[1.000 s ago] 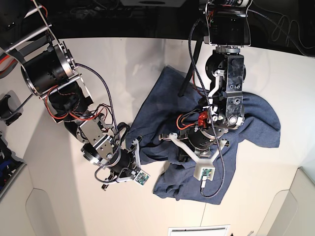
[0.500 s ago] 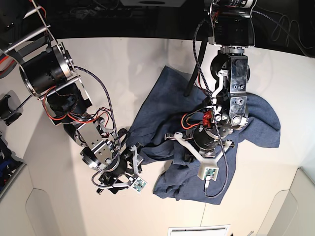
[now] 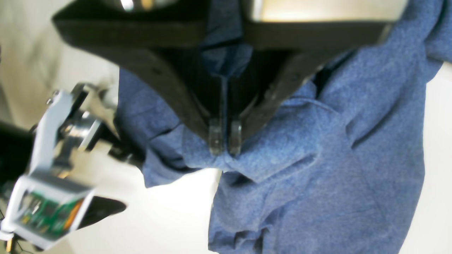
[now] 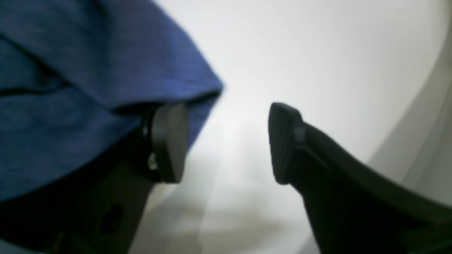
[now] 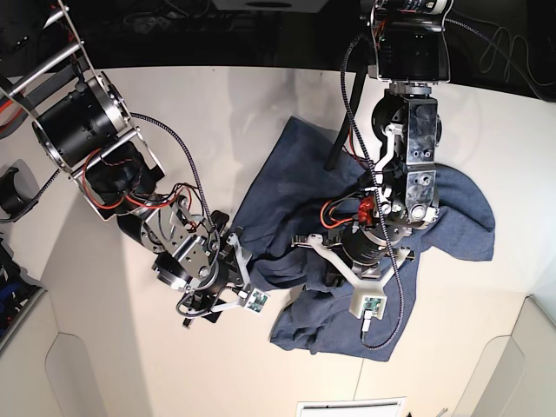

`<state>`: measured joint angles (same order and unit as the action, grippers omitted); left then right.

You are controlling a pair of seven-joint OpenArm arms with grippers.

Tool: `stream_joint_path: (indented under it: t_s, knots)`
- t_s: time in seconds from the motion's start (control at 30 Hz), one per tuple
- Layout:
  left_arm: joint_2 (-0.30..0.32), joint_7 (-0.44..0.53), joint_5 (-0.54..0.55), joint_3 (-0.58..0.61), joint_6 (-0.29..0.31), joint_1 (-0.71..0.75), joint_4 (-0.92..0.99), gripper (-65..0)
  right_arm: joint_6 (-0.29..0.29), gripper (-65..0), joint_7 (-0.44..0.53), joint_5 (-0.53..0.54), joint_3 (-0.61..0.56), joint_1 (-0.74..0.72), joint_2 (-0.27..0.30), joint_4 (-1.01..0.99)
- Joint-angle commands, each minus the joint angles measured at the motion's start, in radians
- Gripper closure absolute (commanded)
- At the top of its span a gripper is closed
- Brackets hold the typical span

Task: Layout the t-shirt on the table in an organized manner, then fold the t-shirt properly
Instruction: 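Grasp a t-shirt edge with the right gripper beside the left gripper, then lift the t-shirt with both grippers and shake it loose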

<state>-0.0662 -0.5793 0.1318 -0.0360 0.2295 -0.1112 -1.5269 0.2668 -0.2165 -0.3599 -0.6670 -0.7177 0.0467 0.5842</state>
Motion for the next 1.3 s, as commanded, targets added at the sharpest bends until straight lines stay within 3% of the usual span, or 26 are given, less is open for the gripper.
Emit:
stream_joint_path:
  t_s: [0.0, 0.3, 0.37, 0.43, 0.63, 0.9, 1.1, 1.27]
  knots:
    - [-0.003, 0.021, 0.010, 0.002, 0.006, -0.022, -0.018, 0.0, -0.009, -35.8, 0.015, 0.000, -0.017, -0.035, -0.004, 0.014]
    - [-0.003, 0.021, 0.010, 0.002, 0.006, -0.022, -0.018, 0.0, -0.009, -33.2, 0.073, 0.001, -0.056, -0.037, -0.025, -0.016]
    - [-0.003, 0.021, 0.011, 0.002, 0.006, -0.022, -0.018, 0.0, -0.009, -20.5, 0.104, 0.001, -0.056, -0.037, -0.033, -0.029]
    - [-0.003, 0.021, 0.010, 0.002, 0.006, -0.022, -0.018, 0.0, -0.010, 0.0, 0.127, 0.002, -0.056, -0.035, -0.037, -0.032]
    - [-0.003, 0.021, 0.010, 0.002, 0.007, -0.022, -0.018, 0.0, -0.082, 0.0, 0.176, 0.001, -0.056, -0.035, -0.045, -0.032]
    - [-0.002, 0.022, 0.005, 0.002, 0.006, -0.022, -0.018, 0.0, -0.280, 0.0, 0.175, 0.001, -0.056, -0.034, -0.044, -0.009]
    - [0.006, 0.021, 0.005, 0.002, 0.006, -0.021, -0.018, 0.0, -0.288, 0.0, 0.155, 0.000, -0.055, -0.007, -0.010, 0.076]
    - [0.036, 0.018, -0.002, 0.002, 0.006, -0.018, -0.018, 0.0, -0.289, 0.0, 0.127, -0.011, -0.055, 0.128, 0.067, 0.285]
